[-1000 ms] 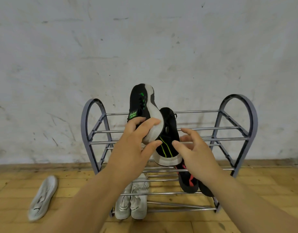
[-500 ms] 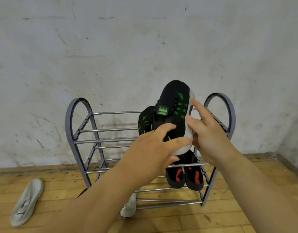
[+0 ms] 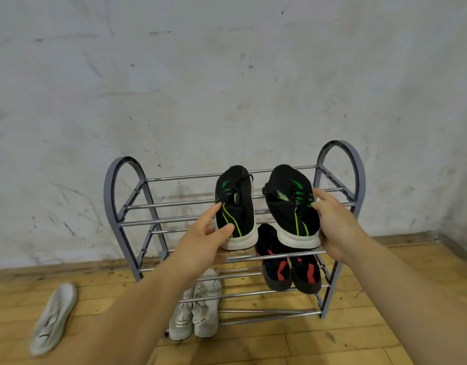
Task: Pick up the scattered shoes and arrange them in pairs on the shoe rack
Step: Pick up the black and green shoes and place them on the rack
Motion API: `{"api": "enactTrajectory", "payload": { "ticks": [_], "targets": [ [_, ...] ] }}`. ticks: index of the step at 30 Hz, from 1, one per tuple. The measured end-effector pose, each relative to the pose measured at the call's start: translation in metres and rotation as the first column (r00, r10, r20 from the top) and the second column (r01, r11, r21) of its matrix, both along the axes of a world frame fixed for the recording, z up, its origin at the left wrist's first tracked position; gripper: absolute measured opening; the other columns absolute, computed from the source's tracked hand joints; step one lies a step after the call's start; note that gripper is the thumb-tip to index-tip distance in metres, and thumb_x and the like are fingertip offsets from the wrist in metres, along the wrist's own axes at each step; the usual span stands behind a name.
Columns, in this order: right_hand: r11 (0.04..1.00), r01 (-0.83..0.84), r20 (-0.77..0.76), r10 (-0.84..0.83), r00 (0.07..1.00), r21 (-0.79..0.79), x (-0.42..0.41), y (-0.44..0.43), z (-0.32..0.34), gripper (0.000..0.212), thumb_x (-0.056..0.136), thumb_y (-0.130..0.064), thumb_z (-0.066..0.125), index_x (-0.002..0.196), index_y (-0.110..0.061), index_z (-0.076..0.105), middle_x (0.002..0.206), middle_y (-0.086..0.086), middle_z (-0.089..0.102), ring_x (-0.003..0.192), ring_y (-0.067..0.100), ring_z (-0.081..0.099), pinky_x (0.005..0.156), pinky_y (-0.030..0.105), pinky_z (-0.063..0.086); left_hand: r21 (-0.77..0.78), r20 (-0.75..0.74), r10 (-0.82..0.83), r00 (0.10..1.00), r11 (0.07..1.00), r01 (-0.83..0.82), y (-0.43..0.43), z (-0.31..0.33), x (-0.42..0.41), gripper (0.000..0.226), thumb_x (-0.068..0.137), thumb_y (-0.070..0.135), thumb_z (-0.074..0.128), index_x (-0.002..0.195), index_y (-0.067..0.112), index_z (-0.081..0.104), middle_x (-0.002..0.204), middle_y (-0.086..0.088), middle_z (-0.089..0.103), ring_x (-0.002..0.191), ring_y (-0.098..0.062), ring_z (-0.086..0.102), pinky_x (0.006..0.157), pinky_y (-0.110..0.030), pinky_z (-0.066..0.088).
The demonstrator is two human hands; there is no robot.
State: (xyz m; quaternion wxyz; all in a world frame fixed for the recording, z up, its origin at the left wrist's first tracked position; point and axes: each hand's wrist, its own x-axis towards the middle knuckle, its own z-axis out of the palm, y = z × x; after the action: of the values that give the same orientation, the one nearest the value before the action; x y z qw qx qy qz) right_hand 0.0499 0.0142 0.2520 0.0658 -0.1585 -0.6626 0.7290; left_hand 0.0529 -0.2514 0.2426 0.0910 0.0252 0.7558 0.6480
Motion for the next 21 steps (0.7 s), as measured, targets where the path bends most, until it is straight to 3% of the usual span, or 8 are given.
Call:
{"api": "enactTrajectory", "payload": {
  "ticks": [4, 7, 9, 12, 16, 19, 21],
  "targets": [
    [0.998, -0.062, -0.004, 0.062, 0.998, -0.018, 0.009, 0.000, 0.003, 0.044, 0.106, -0.008, 0.043, 0.143, -0.028, 0.055, 0.127, 0.003, 0.068, 0.111, 0.021, 0.068, 0.089, 0.039, 0.057, 0.167, 0.010, -0.021, 1.000, 0.986, 0.019, 0.004, -0.002, -0.006, 0.063, 0.096, 0.006, 0.068, 0.146, 0.039, 0.049, 0.085, -0.008, 0.066, 0.078, -0.025, 0.063, 0.084, -0.054, 0.061],
    [0.993, -0.121, -0.008, 0.121, 0.993, 0.004, 0.026, 0.006, 0.012, 0.042, 0.104, -0.005, 0.045, 0.134, -0.029, 0.064, 0.122, 0.006, 0.071, 0.106, 0.024, 0.071, 0.084, 0.042, 0.059, 0.132, -0.043, -0.062, 0.997, 0.989, 0.067, -0.002, 0.007, 0.006, 0.062, 0.093, 0.000, 0.069, 0.141, 0.037, 0.054, 0.107, -0.008, 0.071, 0.077, -0.018, 0.072, 0.072, -0.041, 0.059],
    [0.986, -0.163, -0.007, 0.163, 0.987, 0.038, 0.042, 0.017, 0.021, 0.042, 0.100, -0.004, 0.045, 0.126, -0.027, 0.069, 0.119, 0.010, 0.073, 0.105, 0.028, 0.072, 0.085, 0.046, 0.059, 0.105, -0.047, -0.124, 0.991, 0.986, 0.129, -0.014, 0.014, 0.021, 0.060, 0.092, 0.003, 0.072, 0.137, 0.040, 0.057, 0.118, -0.011, 0.069, 0.088, -0.025, 0.075, 0.072, -0.037, 0.058],
    [0.964, -0.260, 0.009, 0.260, 0.966, 0.052, 0.069, 0.041, 0.031, 0.039, 0.097, -0.006, 0.044, 0.121, -0.019, 0.072, 0.116, 0.013, 0.075, 0.099, 0.032, 0.074, 0.078, 0.041, 0.059, 0.073, -0.017, -0.269, 0.963, 0.960, 0.269, -0.046, 0.023, 0.047, 0.061, 0.081, 0.014, 0.080, 0.133, 0.040, 0.062, 0.125, -0.014, 0.066, 0.102, -0.037, 0.072, 0.077, -0.040, 0.057],
    [0.934, -0.357, 0.102, 0.353, 0.930, 0.019, 0.102, 0.068, 0.033, 0.039, 0.099, -0.009, 0.042, 0.123, -0.011, 0.072, 0.117, 0.018, 0.074, 0.091, 0.033, 0.075, 0.063, 0.034, 0.061, 0.141, 0.109, -0.380, 0.919, 0.921, 0.364, -0.091, 0.023, 0.068, 0.066, 0.070, 0.018, 0.085, 0.132, 0.029, 0.064, 0.134, -0.019, 0.062, 0.114, -0.045, 0.066, 0.085, -0.047, 0.056],
    [0.895, -0.437, 0.202, 0.413, 0.888, 0.088, 0.116, 0.071, 0.025, 0.040, 0.098, -0.009, 0.043, 0.118, -0.014, 0.076, 0.117, 0.017, 0.074, 0.095, 0.035, 0.074, 0.071, 0.038, 0.059, 0.158, 0.173, -0.425, 0.888, 0.902, 0.401, -0.110, 0.018, 0.076, 0.061, 0.079, 0.012, 0.080, 0.136, 0.024, 0.060, 0.137, -0.022, 0.059, 0.111, -0.043, 0.063, 0.089, -0.049, 0.049],
    [0.863, -0.484, 0.255, 0.440, 0.861, 0.142, 0.118, 0.063, 0.017, 0.040, 0.097, -0.008, 0.044, 0.114, -0.017, 0.079, 0.117, 0.016, 0.075, 0.102, 0.035, 0.073, 0.079, 0.039, 0.056, 0.163, 0.230, -0.440, 0.868, 0.897, 0.411, -0.115, 0.015, 0.082, 0.056, 0.083, 0.010, 0.075, 0.136, 0.022, 0.060, 0.138, -0.023, 0.058, 0.104, -0.038, 0.065, 0.083, -0.044, 0.056]
  ]
}}
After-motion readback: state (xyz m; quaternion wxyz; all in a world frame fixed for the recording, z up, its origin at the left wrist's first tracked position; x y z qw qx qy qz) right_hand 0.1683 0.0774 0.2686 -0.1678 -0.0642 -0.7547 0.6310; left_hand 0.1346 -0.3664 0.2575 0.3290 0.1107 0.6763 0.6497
